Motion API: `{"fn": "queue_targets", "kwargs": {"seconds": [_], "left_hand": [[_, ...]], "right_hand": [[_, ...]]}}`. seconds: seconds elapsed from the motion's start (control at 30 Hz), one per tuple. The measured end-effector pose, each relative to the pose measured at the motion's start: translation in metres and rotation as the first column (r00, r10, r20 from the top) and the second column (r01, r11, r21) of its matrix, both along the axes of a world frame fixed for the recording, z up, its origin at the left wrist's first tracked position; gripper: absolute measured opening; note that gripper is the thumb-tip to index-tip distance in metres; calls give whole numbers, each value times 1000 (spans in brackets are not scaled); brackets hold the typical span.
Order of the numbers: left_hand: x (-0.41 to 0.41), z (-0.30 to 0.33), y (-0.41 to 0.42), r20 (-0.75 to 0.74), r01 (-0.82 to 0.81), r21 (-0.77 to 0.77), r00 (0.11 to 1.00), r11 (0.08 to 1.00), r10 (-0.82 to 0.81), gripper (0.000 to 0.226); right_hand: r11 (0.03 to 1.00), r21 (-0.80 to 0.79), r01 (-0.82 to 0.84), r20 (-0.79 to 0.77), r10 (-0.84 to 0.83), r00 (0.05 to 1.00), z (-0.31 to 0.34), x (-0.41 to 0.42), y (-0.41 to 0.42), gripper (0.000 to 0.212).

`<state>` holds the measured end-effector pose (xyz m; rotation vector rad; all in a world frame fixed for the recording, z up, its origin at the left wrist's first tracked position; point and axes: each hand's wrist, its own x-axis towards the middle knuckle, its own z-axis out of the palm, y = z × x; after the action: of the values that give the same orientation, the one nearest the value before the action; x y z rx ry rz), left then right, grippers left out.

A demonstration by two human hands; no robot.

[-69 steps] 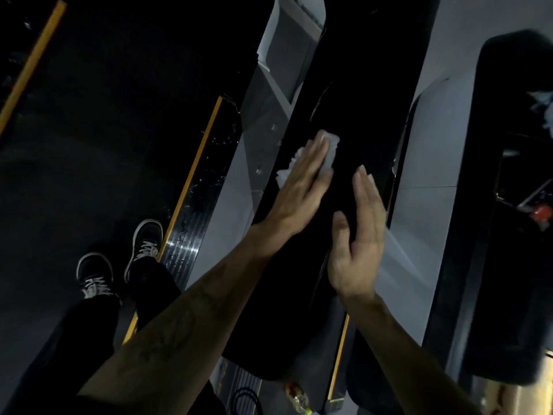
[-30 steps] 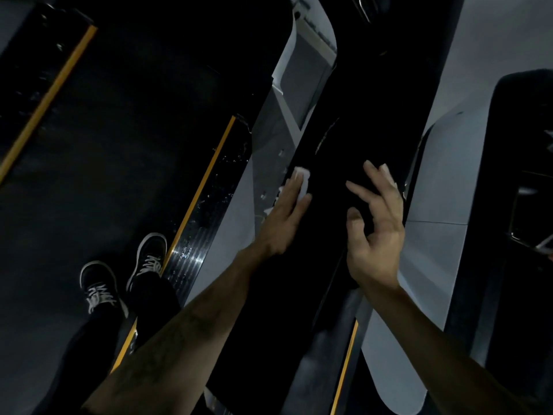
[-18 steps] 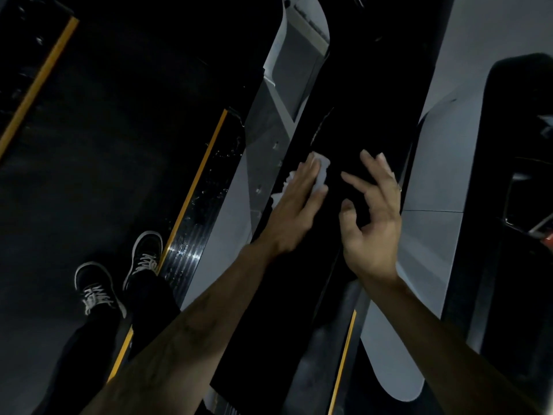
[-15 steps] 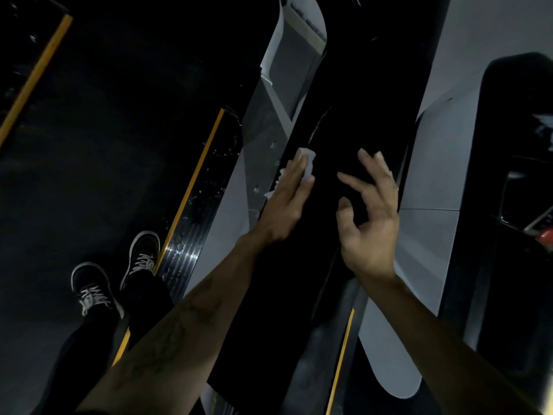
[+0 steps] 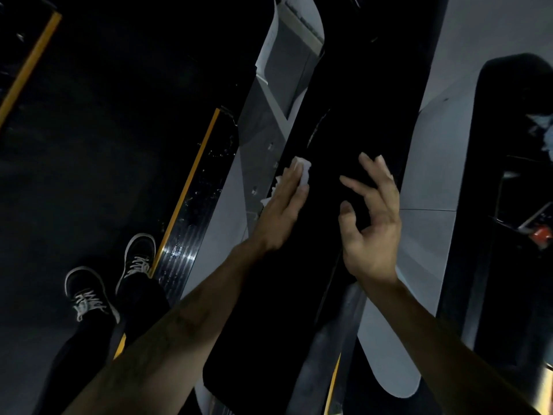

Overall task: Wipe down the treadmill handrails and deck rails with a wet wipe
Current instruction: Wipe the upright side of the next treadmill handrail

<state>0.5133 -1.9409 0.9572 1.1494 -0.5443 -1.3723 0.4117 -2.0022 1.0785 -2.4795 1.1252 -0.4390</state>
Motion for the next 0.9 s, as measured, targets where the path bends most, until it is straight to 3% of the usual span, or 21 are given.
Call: {"fn": "queue_targets", "kwargs": {"seconds": [0.13,0.23,0.37,0.63,0.9], "left_hand": [[6,-17,-4,83,65,99,994,993,-73,55],[-7,-20,21,-51,28,195,999,980,-19,58],[-19,-14,38,-91,-18,135,995,991,31,67],[12,-37,-29,-57,65,162,997,985,-57,59],[-7,-37,20,-182,14,247,983,969,33,65]], "right_hand": [[1000,16,7,5,-7,1000,0,1,0,33],[1000,29,5,19,-5,1000,-1,0,0,34],[1000,27,6,13,-7,1000,-2,0,0,34],[1000,17,8,17,-8,1000,-2,0,-1,34],[1000,2,4,15,-4,1000,-4,-2,-2,36]]}}
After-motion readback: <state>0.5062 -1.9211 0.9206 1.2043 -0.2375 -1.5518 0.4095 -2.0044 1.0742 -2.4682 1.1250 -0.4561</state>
